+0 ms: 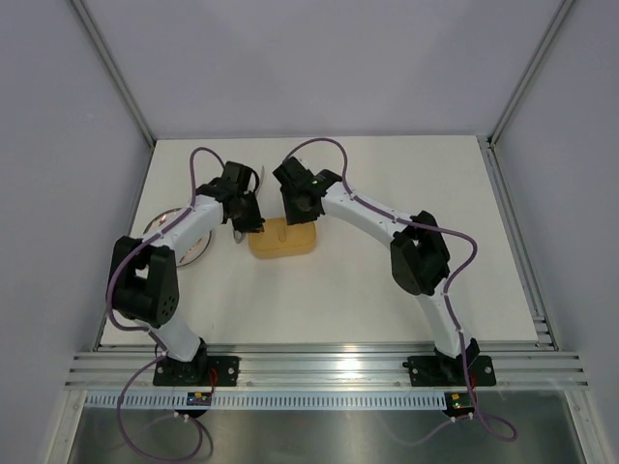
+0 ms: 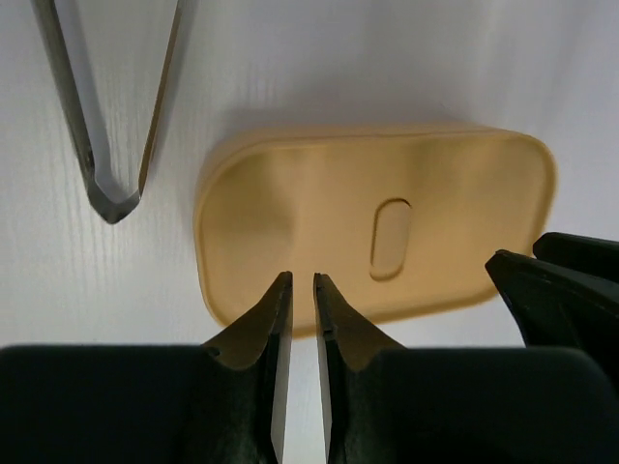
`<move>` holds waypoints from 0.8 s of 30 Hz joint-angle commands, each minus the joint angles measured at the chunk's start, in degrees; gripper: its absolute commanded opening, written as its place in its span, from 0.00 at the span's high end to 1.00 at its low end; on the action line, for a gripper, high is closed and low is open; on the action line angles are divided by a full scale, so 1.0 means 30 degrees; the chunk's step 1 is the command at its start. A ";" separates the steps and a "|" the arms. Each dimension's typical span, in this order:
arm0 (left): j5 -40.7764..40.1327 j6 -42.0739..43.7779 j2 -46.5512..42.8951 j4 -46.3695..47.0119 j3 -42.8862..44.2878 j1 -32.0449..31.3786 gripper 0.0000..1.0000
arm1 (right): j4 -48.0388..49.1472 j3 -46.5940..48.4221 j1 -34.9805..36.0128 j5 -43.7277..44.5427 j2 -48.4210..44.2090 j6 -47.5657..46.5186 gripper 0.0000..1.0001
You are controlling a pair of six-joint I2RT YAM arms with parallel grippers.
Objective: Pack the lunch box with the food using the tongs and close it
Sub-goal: Close the box lid on the packing box, then reset both arms
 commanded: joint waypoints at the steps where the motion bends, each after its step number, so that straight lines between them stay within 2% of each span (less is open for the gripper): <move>1: -0.0380 -0.0534 0.1615 0.1536 -0.0452 -0.0035 0.83 | 0.0261 -0.0152 0.0224 0.0066 0.1716 -0.0157 0.61; 5: -0.0174 -0.0564 0.2205 0.1451 -0.0686 -0.0035 0.85 | 0.0292 -0.0360 0.0224 -0.0404 0.1983 -0.0565 0.62; 9: -0.0378 -0.0447 0.0539 0.0603 -0.0133 -0.0064 0.84 | -0.0175 -0.0039 0.0224 0.0062 -0.0064 -0.1064 0.61; 14: -0.0907 0.0343 -0.3064 -0.1390 0.1566 -0.0181 0.83 | -0.0646 0.0490 0.0224 0.2343 -0.3573 -0.1563 0.60; 18: -0.1784 0.0959 -0.5846 -0.2006 0.2096 -0.0152 0.82 | -0.0909 -0.0591 0.0195 0.4191 -0.6065 -0.1564 0.33; 19: -0.1873 0.1192 -0.6433 -0.2065 0.2038 -0.0152 0.78 | -0.1026 -0.1203 0.0195 0.4543 -0.6509 -0.1302 0.21; 20: -0.2018 0.1310 -0.7657 -0.2066 0.1922 -0.0152 0.75 | -0.1172 -0.1586 0.0224 0.5272 -0.7471 -0.1125 0.18; 21: -0.2281 0.1427 -0.8278 -0.2008 0.1746 -0.0152 0.70 | -0.1377 -0.2025 0.0224 0.5656 -0.8061 -0.0921 0.14; 22: -0.2371 0.1631 -0.8922 -0.2007 0.1310 -0.0152 0.53 | -0.1437 -0.3161 0.0195 0.6501 -0.8589 -0.0368 0.08; 24: -0.2517 0.2012 -1.0768 -0.1978 0.0780 -0.0152 0.37 | -0.1554 -0.5209 0.0195 0.7413 -1.0521 0.0250 0.01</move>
